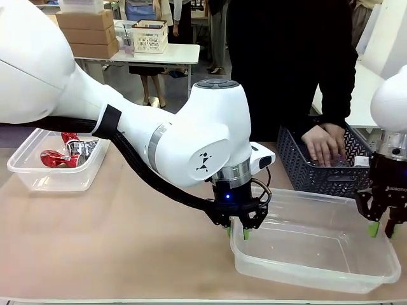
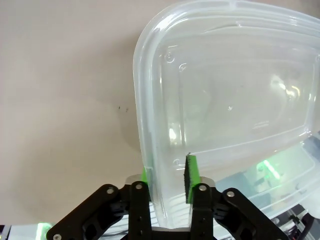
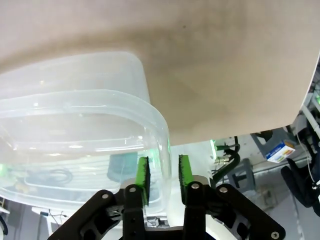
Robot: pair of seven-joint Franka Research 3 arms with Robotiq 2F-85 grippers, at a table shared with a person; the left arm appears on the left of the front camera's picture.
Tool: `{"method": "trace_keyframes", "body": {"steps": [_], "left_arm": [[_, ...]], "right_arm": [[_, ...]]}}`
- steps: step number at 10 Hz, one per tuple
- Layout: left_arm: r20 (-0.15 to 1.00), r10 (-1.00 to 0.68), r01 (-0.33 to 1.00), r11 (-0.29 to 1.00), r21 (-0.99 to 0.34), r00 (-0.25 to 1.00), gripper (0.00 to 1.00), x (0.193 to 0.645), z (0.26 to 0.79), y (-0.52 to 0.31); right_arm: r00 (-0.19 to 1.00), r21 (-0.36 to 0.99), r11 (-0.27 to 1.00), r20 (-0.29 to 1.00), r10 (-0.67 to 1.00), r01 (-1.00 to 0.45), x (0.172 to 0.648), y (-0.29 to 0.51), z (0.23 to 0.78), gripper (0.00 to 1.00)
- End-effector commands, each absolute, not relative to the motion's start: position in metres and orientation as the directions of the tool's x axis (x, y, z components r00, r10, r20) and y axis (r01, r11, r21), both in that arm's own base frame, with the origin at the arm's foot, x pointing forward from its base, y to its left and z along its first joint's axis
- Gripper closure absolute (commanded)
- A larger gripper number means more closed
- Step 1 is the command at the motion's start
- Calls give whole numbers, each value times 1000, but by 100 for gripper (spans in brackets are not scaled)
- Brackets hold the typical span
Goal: Sort the waste into each basket.
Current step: Pick up the Organizing box on the right side of the table and lift it.
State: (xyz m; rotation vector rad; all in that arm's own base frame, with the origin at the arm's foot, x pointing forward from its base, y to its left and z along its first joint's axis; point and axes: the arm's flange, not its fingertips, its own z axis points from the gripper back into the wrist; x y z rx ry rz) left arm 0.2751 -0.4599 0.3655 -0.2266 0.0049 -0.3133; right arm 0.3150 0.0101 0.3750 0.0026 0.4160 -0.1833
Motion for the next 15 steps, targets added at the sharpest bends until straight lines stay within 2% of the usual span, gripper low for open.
{"method": "trace_keyframes", "body": {"steps": [1,3,7,9,11,13,15], "left_arm": [[49,-323,325,918,-226,945,100,276,365,-457],[51,-315,318,924,-212,948,100,273,365,-456],[11,-186,185,971,-151,983,100,259,383,-447],[-38,-118,112,984,-137,992,100,243,421,-428],[-9,-17,16,993,-117,1000,100,238,460,-391],[51,103,-97,990,-100,993,100,238,486,-331],[72,196,-188,977,-99,978,100,241,500,-277]], "right_arm": [[907,-51,980,-371,-199,194,237,16,326,100],[909,-51,980,-367,-198,193,239,18,326,100],[930,-45,993,-350,-114,104,251,26,351,100],[933,-45,998,-357,-47,33,259,33,401,100],[951,14,999,-306,48,-45,270,63,454,100],[918,34,987,-362,160,-159,285,107,498,100],[905,52,981,-378,194,-188,302,140,537,100]]}}
